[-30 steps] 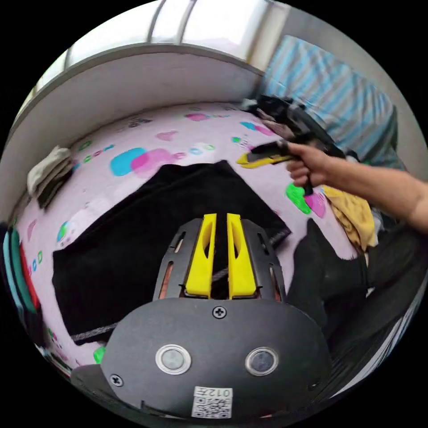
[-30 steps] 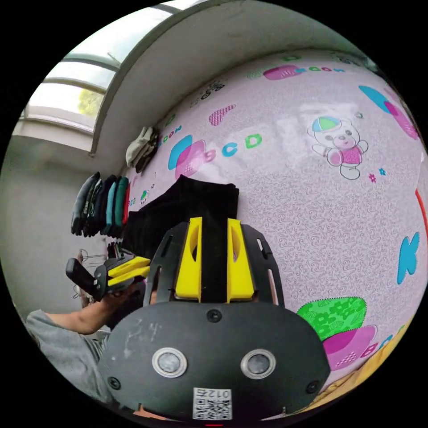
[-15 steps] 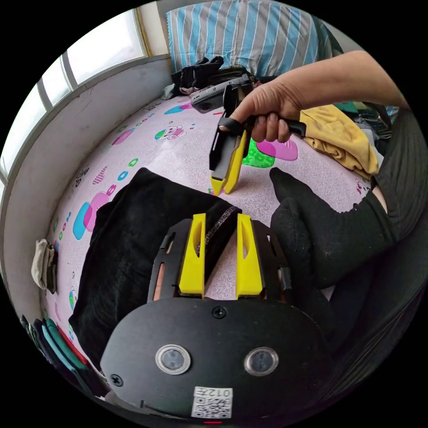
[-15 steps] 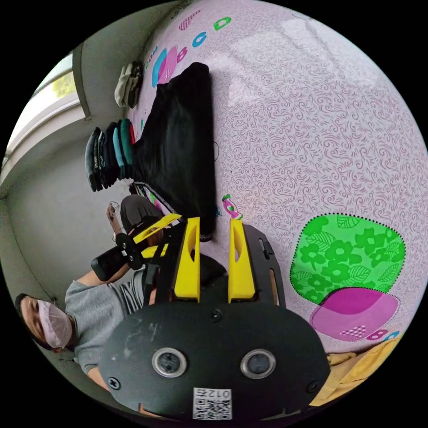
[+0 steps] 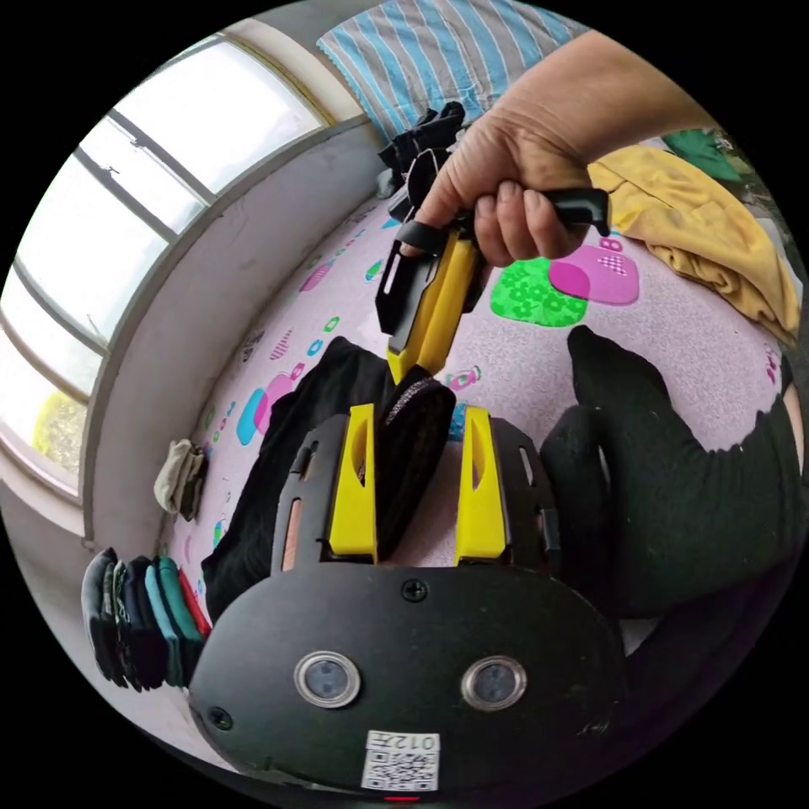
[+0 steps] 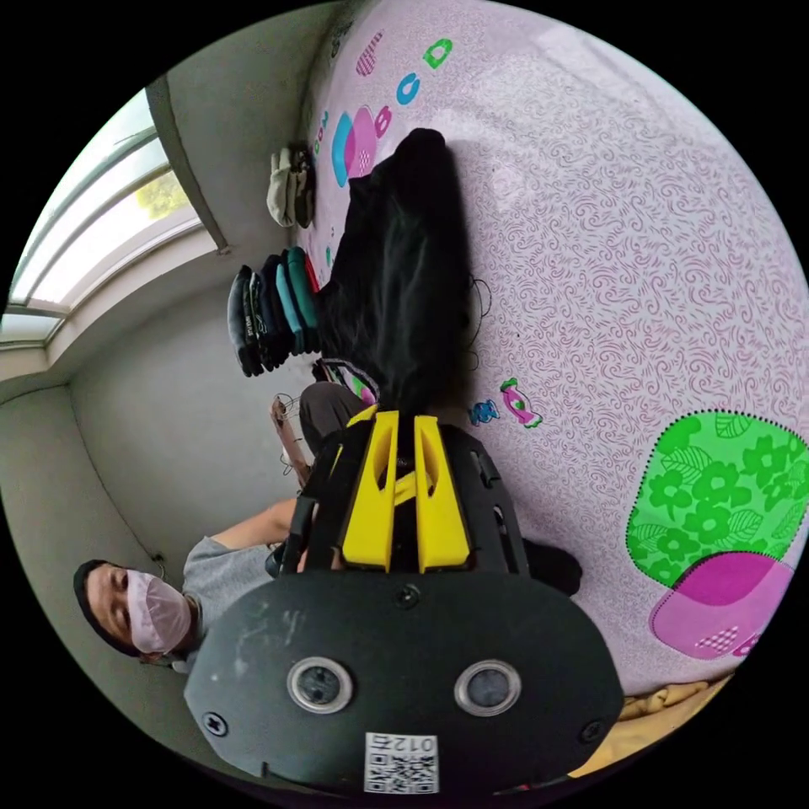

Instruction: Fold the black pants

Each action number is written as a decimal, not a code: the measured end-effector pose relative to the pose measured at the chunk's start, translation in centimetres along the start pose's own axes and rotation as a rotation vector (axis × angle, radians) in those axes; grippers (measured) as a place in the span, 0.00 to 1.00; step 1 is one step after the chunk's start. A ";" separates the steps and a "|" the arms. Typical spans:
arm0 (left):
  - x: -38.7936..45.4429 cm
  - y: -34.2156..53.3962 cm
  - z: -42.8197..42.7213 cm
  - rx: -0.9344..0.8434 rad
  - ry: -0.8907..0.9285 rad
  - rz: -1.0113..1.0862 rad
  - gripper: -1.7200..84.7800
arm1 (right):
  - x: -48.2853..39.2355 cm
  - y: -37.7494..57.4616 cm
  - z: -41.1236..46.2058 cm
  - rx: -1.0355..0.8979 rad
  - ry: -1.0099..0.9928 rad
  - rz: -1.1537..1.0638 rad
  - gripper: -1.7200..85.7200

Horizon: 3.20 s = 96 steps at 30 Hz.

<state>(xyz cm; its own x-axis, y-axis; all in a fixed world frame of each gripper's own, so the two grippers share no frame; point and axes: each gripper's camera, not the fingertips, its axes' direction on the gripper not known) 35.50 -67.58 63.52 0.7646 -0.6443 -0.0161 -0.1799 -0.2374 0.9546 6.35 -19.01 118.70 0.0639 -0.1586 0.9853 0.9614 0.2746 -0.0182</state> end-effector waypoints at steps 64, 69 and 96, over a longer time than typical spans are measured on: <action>-31.7 17.2 4.6 0.290 0.658 -0.928 0.05 | -29.9 -4.6 -6.6 0.582 0.568 -0.185 0.06; -35.1 22.1 8.9 0.279 0.724 -1.062 0.06 | -32.3 -9.2 -1.5 0.524 0.653 -0.158 0.06; -43.5 31.2 20.2 0.232 0.772 -1.255 0.08 | -41.2 -19.0 15.6 0.356 0.917 -0.264 0.07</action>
<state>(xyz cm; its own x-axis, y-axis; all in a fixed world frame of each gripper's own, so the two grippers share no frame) -15.90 -61.62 88.05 0.6088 0.5789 -0.5425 0.7918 -0.4867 0.3691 -18.73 -2.91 81.13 0.1853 -0.8797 0.4379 0.8484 0.3680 0.3804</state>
